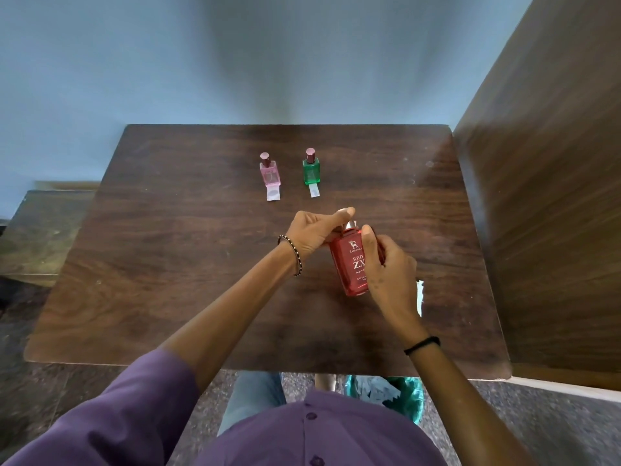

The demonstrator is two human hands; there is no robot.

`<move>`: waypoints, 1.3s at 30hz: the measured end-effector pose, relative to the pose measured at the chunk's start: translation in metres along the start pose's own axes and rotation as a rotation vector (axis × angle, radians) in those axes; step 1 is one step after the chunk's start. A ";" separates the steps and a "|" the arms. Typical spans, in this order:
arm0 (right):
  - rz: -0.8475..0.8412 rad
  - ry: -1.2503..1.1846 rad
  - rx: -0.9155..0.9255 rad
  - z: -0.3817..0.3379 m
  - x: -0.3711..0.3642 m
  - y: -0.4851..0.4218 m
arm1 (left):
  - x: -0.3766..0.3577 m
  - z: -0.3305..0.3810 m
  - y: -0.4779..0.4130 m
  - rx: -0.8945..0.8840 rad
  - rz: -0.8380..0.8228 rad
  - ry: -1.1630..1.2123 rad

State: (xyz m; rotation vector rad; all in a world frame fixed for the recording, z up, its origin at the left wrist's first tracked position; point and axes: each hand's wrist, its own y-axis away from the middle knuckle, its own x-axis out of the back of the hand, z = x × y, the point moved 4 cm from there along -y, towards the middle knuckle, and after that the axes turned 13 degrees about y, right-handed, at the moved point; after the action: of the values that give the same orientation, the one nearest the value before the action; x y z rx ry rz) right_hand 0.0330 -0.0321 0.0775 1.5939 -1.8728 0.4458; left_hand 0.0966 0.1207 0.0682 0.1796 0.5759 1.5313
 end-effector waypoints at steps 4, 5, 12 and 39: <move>0.011 -0.029 -0.029 0.000 -0.002 -0.002 | -0.001 -0.004 0.001 -0.035 0.026 -0.039; 0.005 -0.045 -0.042 0.002 -0.003 -0.002 | -0.002 -0.004 0.001 -0.030 0.028 -0.047; -0.023 -0.160 -0.099 0.016 -0.013 -0.012 | -0.002 -0.008 -0.007 0.023 0.027 -0.014; -0.118 -0.304 -0.086 0.031 -0.024 -0.165 | 0.010 -0.022 -0.145 0.140 0.050 -0.022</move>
State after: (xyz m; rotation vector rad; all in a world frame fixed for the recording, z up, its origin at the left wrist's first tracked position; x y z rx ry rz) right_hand 0.1868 -0.0682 0.0150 1.7798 -1.9721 0.0721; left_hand 0.2150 0.1170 -0.0196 0.3204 0.6659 1.5357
